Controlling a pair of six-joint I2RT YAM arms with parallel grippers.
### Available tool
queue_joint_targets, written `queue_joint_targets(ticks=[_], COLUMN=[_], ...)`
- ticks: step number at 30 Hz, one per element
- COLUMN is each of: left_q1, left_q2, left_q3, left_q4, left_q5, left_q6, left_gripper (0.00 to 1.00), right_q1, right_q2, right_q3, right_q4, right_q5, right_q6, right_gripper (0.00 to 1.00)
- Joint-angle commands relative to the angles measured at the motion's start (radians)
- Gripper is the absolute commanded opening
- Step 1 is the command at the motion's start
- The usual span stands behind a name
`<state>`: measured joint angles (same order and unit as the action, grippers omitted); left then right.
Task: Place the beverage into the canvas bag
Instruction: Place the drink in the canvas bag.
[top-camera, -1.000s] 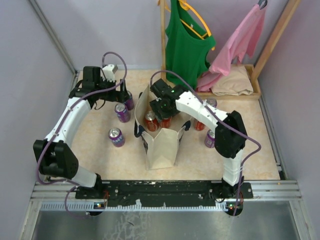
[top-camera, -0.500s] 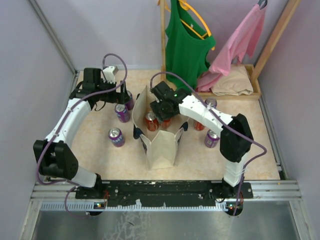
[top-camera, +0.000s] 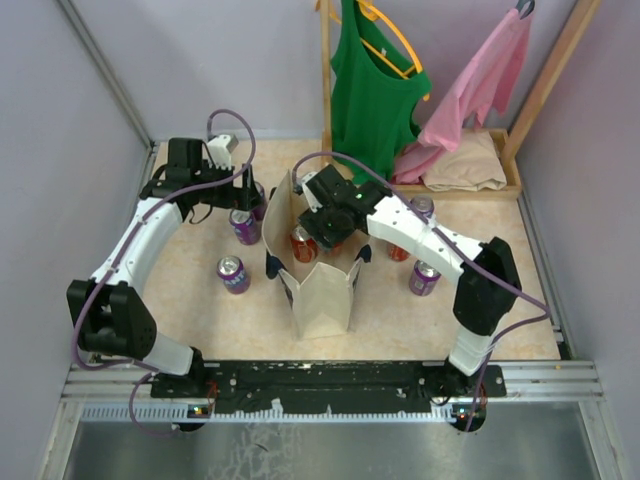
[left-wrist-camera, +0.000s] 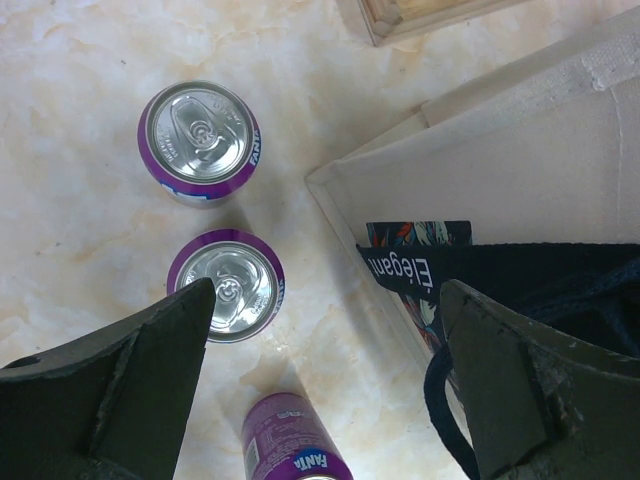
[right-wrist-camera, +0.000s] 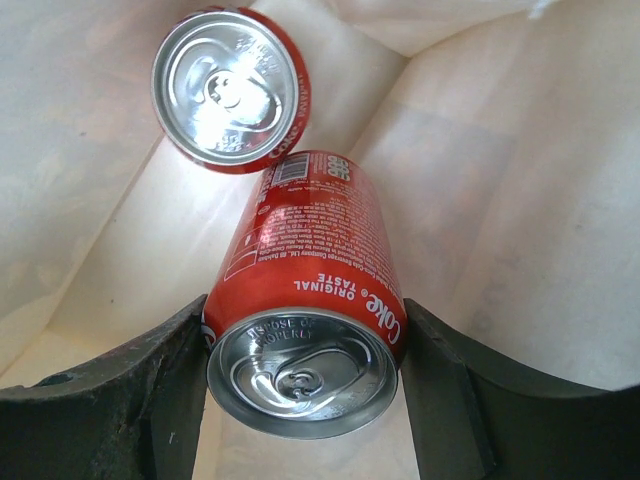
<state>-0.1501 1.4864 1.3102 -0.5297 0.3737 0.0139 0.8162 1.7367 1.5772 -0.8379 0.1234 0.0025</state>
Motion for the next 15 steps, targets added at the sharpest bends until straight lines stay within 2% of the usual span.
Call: queue_joint_targets(ticks=[1, 8, 15], left_q1=[0.005, 0.005, 0.005], left_q2=[-0.026, -0.024, -0.025], left_q3=[-0.011, -0.005, -0.006], left_q4=[0.026, 0.031, 0.030], left_q5=[0.043, 0.039, 0.035], left_q6=[-0.010, -0.015, -0.016], left_gripper=[1.00, 1.00, 1.00], right_q1=[0.012, 0.012, 0.012], right_q2=[-0.074, -0.007, 0.056], right_q3=[0.005, 0.030, 0.037], right_q4=[0.040, 0.039, 0.044], right_q5=[-0.082, -0.132, -0.110], right_q6=[-0.099, -0.125, -0.124], right_gripper=[0.00, 0.00, 0.00])
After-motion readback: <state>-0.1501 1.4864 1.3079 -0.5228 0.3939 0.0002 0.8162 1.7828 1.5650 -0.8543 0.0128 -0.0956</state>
